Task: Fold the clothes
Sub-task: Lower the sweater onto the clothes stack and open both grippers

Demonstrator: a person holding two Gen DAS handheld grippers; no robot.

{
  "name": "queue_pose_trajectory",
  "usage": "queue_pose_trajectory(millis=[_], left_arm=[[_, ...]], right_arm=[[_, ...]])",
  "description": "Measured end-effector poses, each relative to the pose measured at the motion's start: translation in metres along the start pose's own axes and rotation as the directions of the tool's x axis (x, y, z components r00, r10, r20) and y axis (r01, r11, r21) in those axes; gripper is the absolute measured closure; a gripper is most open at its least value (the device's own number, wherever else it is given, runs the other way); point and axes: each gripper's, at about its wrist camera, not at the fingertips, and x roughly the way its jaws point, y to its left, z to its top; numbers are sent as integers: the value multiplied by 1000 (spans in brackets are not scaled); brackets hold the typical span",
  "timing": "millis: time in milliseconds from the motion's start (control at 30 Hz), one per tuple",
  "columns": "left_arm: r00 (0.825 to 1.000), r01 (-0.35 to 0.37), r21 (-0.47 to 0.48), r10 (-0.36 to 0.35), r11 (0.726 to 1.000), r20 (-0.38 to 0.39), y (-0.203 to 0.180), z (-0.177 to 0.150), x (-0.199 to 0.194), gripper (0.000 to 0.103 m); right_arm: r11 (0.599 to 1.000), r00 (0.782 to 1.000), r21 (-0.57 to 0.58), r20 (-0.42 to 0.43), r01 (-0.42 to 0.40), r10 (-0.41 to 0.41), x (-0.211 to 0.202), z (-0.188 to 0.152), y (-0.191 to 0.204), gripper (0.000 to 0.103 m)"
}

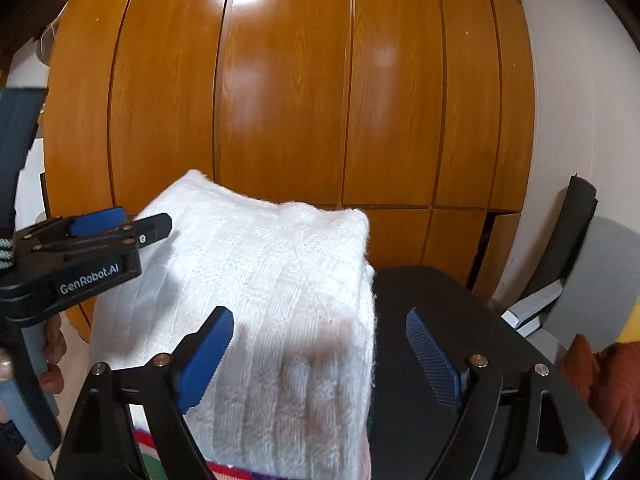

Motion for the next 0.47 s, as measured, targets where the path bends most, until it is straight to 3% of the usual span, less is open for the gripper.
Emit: queue_pose_trajectory(millis=[100, 200, 300, 467], left_arm=[[1000, -3, -4, 3, 1000, 16, 8, 0, -22, 41], [999, 42, -12, -41, 999, 25, 19, -5, -40, 33], [994, 104, -16, -104, 994, 41, 16, -6, -43, 34], [990, 138, 2, -138, 990, 38, 6, -7, -37, 43]], right_arm=[[1000, 1000, -7, 9, 9, -9, -13, -3, 1, 13], [1000, 1000, -14, 17, 17, -17, -26, -6, 2, 11], [999, 999, -20, 21, 26, -26, -37, -10, 4, 10], [999, 999, -21, 13, 37, -37, -41, -16, 4, 10]])
